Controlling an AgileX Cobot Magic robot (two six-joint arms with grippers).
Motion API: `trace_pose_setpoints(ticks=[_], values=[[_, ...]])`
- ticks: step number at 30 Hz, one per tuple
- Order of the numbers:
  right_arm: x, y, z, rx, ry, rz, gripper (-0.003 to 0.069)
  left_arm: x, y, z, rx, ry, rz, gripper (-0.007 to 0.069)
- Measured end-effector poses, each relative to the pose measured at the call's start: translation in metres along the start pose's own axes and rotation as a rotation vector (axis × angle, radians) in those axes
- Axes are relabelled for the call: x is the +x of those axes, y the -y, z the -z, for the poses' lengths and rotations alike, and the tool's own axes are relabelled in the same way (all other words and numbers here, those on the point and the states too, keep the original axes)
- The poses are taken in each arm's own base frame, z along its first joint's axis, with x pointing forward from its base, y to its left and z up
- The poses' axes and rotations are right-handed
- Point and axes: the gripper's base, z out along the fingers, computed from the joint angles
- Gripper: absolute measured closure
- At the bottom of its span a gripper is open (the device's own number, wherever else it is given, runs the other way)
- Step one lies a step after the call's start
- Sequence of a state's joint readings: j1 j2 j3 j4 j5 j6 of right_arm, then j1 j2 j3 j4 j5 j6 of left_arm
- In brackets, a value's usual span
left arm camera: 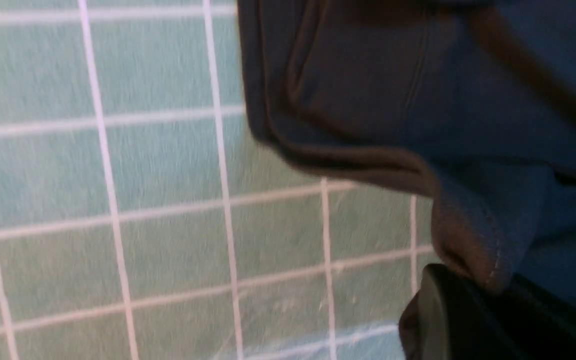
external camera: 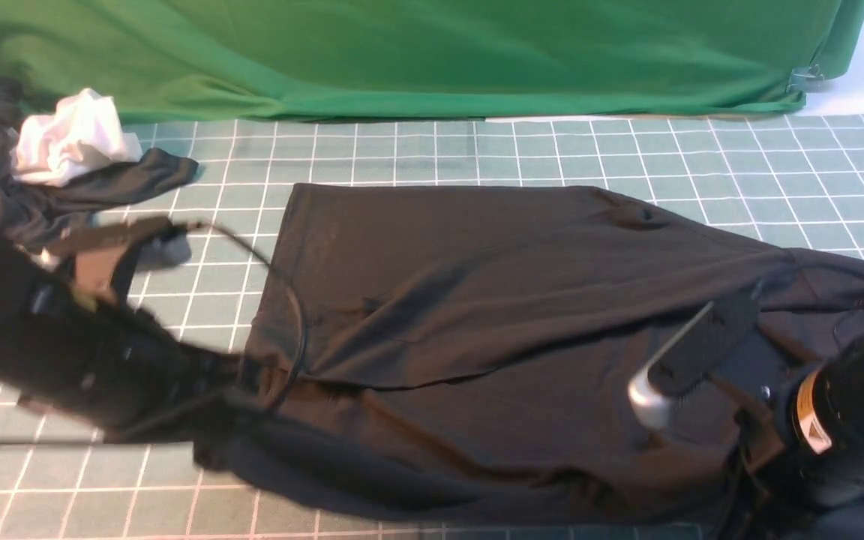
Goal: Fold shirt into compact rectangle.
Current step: 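Fold the black garment in half by bringing its near edge over to the far edge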
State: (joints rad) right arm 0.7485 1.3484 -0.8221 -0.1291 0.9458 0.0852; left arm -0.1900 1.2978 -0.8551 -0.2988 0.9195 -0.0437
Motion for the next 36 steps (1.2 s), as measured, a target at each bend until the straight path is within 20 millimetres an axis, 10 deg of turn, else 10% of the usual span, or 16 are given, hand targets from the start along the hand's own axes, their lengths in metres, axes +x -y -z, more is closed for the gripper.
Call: trace_pose_setpoints(ticks=[20,36], values=[[-0.076,0.099,-0.031,0.112,0.027,-0.202,0.0603,-0.114,0.009,-0.047,-0.005,0.159,0.054,0.0612],[-0.164,0.157,-0.08,0.165,0.151,-0.215,0.0601,-0.199,-0.04,-0.099,-0.03,0.197,0.223,0.0612]])
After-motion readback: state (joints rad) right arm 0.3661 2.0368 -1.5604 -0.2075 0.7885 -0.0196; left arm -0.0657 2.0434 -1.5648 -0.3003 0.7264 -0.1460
